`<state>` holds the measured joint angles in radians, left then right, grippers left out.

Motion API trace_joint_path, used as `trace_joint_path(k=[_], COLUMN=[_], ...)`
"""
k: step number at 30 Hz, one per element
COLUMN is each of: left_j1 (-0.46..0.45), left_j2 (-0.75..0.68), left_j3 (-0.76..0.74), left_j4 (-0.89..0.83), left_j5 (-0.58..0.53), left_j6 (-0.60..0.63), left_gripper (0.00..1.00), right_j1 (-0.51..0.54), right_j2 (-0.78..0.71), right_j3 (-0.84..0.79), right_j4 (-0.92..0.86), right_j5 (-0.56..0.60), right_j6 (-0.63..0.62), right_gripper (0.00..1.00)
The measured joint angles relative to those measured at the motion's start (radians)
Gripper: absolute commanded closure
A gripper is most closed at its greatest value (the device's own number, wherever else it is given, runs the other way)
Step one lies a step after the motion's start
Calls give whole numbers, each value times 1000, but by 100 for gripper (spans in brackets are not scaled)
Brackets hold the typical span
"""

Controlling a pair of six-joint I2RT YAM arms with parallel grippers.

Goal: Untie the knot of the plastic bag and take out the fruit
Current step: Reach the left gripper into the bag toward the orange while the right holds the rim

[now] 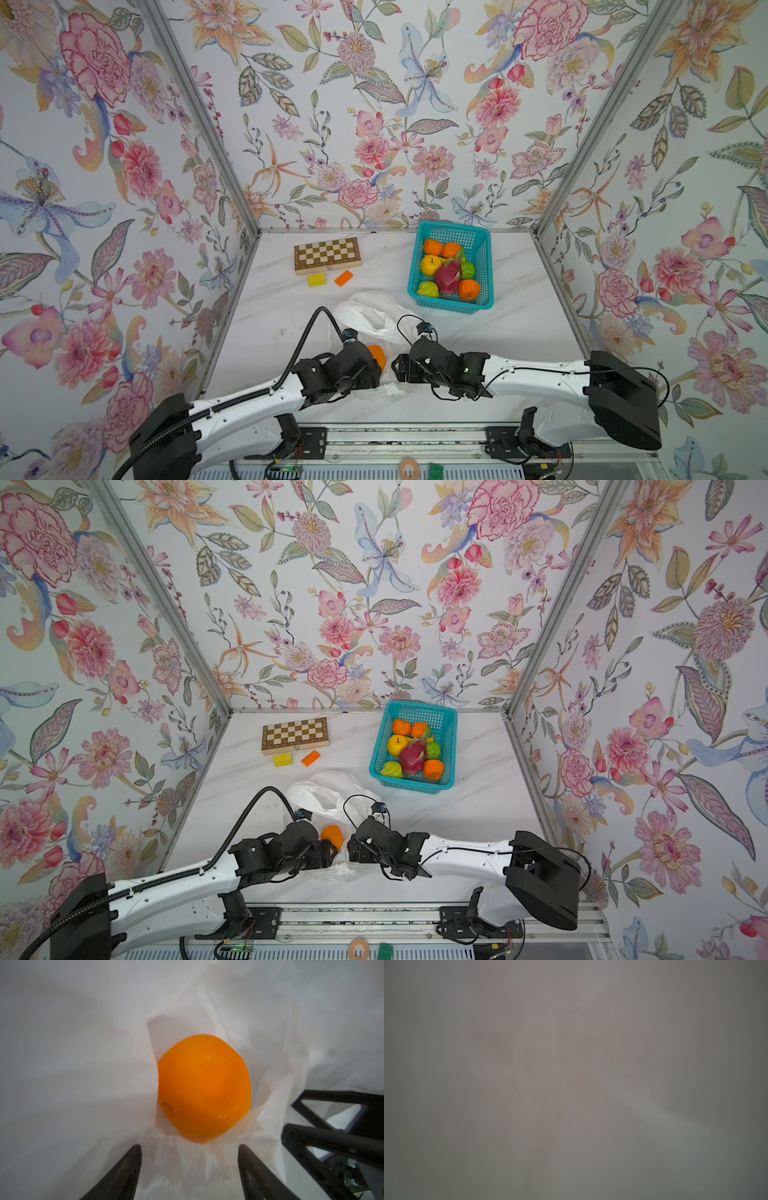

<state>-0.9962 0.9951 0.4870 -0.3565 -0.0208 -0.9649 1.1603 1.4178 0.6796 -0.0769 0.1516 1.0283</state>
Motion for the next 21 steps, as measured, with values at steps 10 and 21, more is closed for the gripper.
trace_joint_path(k=[10,21], left_j1=[0,0], left_j2=[-105,195], left_j3=[61,239], left_j4=[14,-86], left_j5=[-98,-201], left_j6=[37,26], left_gripper=[37,26], right_j1=[29,36], right_j2=[71,71], right_j3=[3,16], right_j4=[19,27], right_j5=[25,48], right_j6=[-3,-2], right_gripper=[34,32])
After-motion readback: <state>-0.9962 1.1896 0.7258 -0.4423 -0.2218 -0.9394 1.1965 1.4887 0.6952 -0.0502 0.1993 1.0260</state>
